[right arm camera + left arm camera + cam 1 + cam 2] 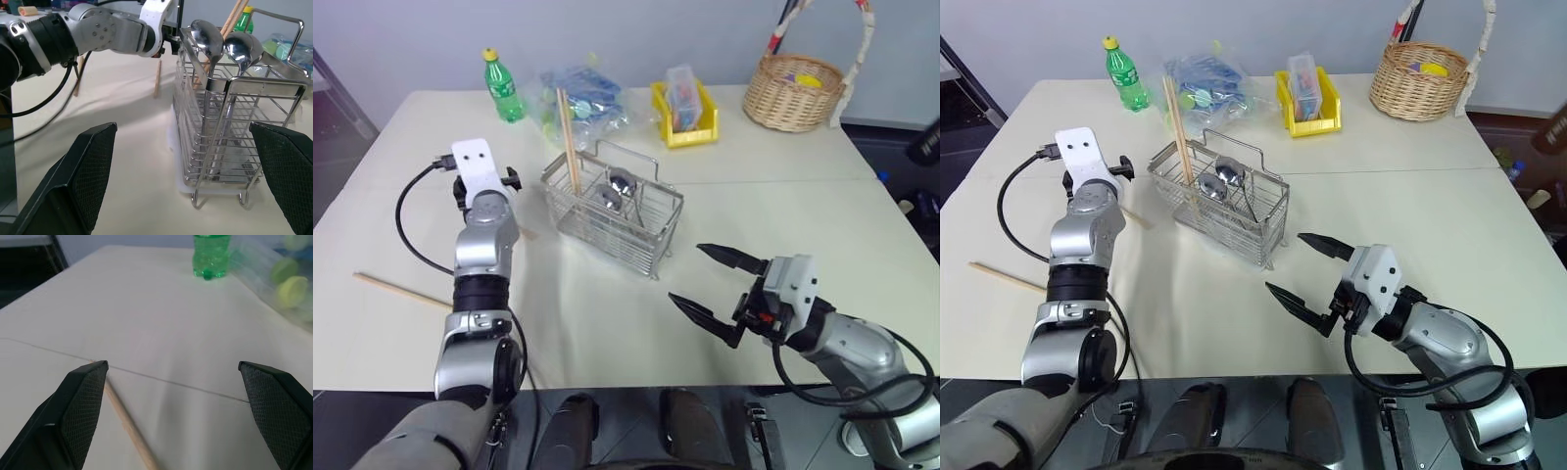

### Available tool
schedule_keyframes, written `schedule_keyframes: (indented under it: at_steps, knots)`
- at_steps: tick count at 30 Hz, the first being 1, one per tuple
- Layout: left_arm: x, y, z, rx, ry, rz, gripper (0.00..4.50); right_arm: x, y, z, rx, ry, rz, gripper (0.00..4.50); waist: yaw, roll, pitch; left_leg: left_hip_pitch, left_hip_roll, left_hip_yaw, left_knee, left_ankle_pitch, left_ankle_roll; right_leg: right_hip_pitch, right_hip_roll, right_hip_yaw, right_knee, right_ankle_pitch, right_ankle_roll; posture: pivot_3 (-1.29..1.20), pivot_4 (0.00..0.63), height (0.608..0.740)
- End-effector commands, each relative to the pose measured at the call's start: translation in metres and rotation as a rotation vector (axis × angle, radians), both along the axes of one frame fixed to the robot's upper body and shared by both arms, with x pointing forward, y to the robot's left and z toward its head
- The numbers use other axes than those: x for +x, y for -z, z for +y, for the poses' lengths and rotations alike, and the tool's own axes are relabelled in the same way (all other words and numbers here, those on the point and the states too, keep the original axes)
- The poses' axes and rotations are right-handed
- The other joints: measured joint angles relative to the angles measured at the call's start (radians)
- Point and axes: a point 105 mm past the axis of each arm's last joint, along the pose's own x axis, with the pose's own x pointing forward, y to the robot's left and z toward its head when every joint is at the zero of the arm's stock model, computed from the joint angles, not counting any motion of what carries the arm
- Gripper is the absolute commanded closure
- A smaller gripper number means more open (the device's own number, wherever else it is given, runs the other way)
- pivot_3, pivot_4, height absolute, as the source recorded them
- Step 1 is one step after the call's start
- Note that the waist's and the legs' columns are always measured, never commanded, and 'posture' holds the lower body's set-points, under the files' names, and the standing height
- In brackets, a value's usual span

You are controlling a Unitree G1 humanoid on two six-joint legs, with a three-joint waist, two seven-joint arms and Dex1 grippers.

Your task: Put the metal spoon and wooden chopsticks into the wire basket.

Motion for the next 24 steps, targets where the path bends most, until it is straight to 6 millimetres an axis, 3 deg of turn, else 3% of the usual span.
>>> schedule_keyframes:
  at_steps: [1, 11, 20, 24]
  knots:
    - [-0.001, 0.003, 0.007, -0.05, -0.126, 0.042, 0.0, -0.002, -0.007, 0.004, 0.013, -0.008, -0.045, 0.05, 0.001, 0.0, 0.0, 0.0, 0.0, 0.0, 0.0, 0.0, 0.0, 0.0, 0.0, 0.0, 0.0, 0.0, 0.0, 0.0, 0.15, 0.74]
    - [-0.012, 0.031, 0.017, -0.244, -0.299, 0.149, 0.0, 0.001, -0.005, 0.004, 0.019, 0.013, -0.041, 0.05, 0.002, -0.001, 0.001, 0.0, 0.0, 0.0, 0.0, 0.0, 0.0, 0.0, 0.0, 0.0, 0.0, 0.0, 0.0, 0.0, 0.15, 0.74]
    - [-0.005, 0.066, 0.011, -0.346, -0.289, 0.255, 0.0, 0.006, -0.005, 0.003, 0.024, 0.022, -0.043, 0.05, 0.002, -0.001, 0.0, 0.0, 0.0, 0.0, 0.0, 0.0, 0.0, 0.0, 0.0, 0.0, 0.0, 0.0, 0.0, 0.0, 0.15, 0.74]
    - [-0.003, 0.072, 0.012, -0.375, -0.296, 0.262, 0.0, 0.007, -0.004, 0.003, 0.026, 0.028, -0.045, 0.05, 0.002, 0.0, -0.001, 0.002, 0.0, 0.0, 0.0, 0.0, 0.0, 0.001, 0.0, 0.0, 0.0, 0.0, 0.0, 0.0, 0.15, 0.74]
